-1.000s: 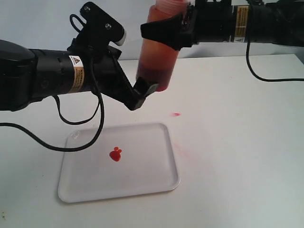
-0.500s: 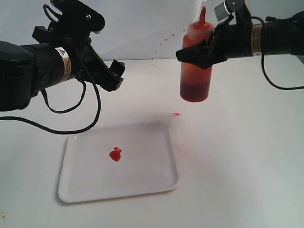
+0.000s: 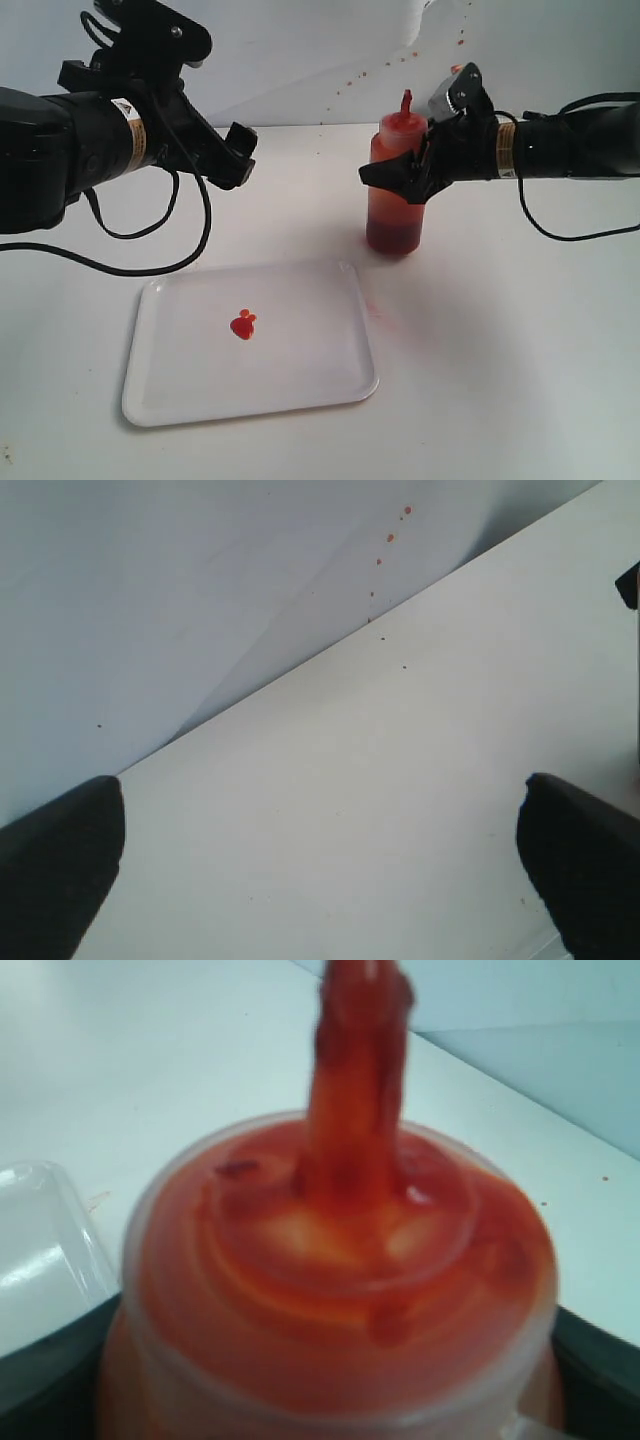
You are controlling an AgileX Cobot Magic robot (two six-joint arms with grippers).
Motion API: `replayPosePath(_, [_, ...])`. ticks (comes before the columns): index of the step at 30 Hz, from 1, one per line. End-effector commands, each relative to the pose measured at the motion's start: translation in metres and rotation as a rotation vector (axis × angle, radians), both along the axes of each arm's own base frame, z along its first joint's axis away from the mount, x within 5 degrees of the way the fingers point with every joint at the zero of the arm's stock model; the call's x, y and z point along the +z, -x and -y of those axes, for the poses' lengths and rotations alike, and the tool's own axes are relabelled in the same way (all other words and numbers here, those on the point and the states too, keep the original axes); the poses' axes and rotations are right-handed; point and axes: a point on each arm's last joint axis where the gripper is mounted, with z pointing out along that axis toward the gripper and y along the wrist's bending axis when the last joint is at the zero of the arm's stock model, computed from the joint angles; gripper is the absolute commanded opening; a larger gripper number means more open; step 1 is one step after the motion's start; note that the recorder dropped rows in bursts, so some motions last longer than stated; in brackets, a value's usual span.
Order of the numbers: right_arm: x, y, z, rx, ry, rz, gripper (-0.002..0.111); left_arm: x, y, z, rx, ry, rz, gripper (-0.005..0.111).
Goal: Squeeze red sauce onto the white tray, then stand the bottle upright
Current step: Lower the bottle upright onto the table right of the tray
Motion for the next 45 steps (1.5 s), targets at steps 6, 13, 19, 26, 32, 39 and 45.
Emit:
replayPosePath(6, [0.0,0.001,-0.003,0.052,-0.096,0.04,0.0,-0.002,0.001,0.0,0.013,0.003,-0.008,0.104])
replayPosePath(13, [0.0,0.001,-0.003,0.054,-0.087,0.042,0.0,-0.002,0.001,0.0,0.013,0.003,-0.008,0.104])
replayPosePath(19, [-0.003,0.002,-0.002,0.073,-0.052,0.042,0.001,-0.002,0.001,0.0,0.014,0.005,-0.009,0.104])
replayPosePath(26, [-0.004,0.003,-0.002,0.075,-0.048,0.023,0.071,-0.002,0.001,0.0,0.014,0.005,-0.009,0.104])
replayPosePath(32, [-0.002,0.001,-0.002,0.037,-0.078,-0.017,0.103,-0.002,0.001,0.0,0.014,0.005,-0.009,0.104])
replayPosePath(39, [0.012,0.006,-0.002,0.061,-0.056,-0.046,0.101,-0.002,0.001,0.0,0.014,0.005,-0.009,0.104])
replayPosePath(45, [0.035,0.012,-0.002,0.066,-0.083,-0.072,0.101,-0.002,0.001,0.0,0.014,0.005,-0.009,0.104])
